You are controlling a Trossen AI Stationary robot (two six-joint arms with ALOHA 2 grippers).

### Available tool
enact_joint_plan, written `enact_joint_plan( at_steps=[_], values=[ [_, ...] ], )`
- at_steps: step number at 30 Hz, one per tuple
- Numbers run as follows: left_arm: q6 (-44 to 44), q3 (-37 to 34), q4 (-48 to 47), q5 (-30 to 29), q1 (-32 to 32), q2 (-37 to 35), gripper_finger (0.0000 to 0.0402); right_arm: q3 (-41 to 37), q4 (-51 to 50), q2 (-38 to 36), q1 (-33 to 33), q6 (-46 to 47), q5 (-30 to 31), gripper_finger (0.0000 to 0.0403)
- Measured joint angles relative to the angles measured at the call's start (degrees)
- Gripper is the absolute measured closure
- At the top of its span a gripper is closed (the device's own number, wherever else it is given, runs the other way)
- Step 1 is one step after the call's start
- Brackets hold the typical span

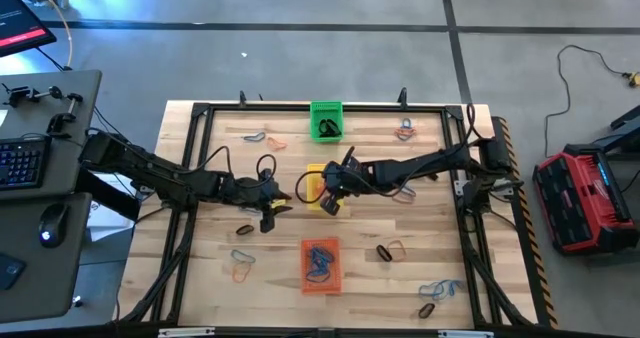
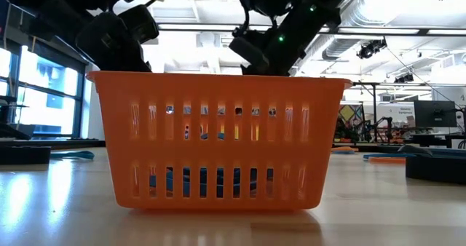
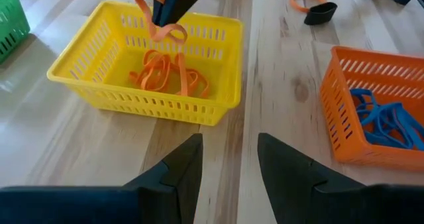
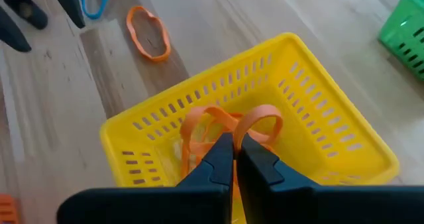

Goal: Sort rubber bands into baskets
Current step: Put the orange rubber band into the yellow bin

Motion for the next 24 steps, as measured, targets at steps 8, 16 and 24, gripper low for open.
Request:
enact_joint_plan(
  at_steps=[8, 16, 24],
  values=[
    [0.0, 0.0, 0.0, -1.4, 0.0, 0.0, 0.0263, 0.0, -0.8, 0.0, -1.0, 2.2, -3.3, 0.0403],
    [0.0, 0.0, 0.0, -1.4, 0.0, 0.0, 0.0263, 7.1, -9.0, 0.1, -1.0, -2.9, -2.6, 0.0403],
    [0.0, 0.0, 0.0, -1.4, 0.0, 0.0, 0.0263, 8.8, -14.1, 0.1, -1.1, -5.3, -3.6, 0.0403]
  ],
)
